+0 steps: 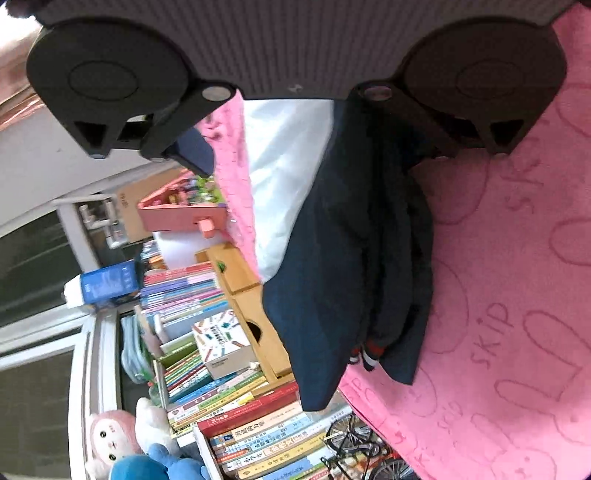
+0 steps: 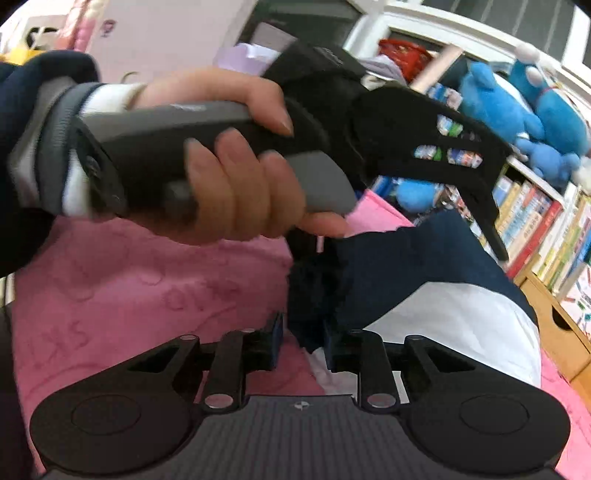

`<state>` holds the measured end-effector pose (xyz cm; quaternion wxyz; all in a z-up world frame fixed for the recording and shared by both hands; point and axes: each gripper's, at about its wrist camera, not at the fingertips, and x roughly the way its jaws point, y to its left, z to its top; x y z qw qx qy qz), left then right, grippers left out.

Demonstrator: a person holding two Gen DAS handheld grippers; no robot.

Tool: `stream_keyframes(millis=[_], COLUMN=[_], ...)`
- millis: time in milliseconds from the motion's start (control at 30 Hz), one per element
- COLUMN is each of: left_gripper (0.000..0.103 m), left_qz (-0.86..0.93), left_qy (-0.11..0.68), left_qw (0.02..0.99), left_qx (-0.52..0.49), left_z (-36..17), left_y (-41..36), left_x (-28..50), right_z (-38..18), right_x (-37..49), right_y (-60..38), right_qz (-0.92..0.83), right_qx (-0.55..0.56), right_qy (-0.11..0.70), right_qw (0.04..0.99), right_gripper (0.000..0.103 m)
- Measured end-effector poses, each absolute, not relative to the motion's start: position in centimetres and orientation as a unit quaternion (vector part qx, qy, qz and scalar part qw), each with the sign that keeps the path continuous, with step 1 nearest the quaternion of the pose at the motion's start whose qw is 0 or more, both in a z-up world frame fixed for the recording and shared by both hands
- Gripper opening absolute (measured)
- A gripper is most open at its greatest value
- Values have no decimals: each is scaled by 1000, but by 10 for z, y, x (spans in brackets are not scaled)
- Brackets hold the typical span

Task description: Fold clothes

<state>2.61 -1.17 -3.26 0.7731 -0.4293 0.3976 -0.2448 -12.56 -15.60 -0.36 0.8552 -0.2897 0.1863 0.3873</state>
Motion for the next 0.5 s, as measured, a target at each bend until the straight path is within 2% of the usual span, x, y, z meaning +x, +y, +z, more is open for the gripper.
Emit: stream_keyframes(millis=[33,67,133,200,300,500], left_gripper=[70,63,35,31,29,28], left_qz=[-238,-231,-221,-223,-225,-236], left_qy=[396,395,397,396,390,372], left_qw=[777,780,781,771,764,781], left_qx=[-427,-427,-429,-447,-462,-444], left_z=[-33,-34,-39,-47,-51,-39], left_y=[-10,-7,1,9,12,6], left_x=[24,23,22,21,20,15], right_z=[2,9,24,37,46,11], right_x=[-123,-119,-107,-91,-56,61], right_y=[-163,-172,-202,-242,-301,-384], right_qz=[399,414,448,451,392,272], right_qx=[-268,-235,-150,-57,56,243], right_qy=[200,219,256,276,286,364], right_qw=[854,852,843,847,873,857], right_gripper=[32,40,58,67,76,76])
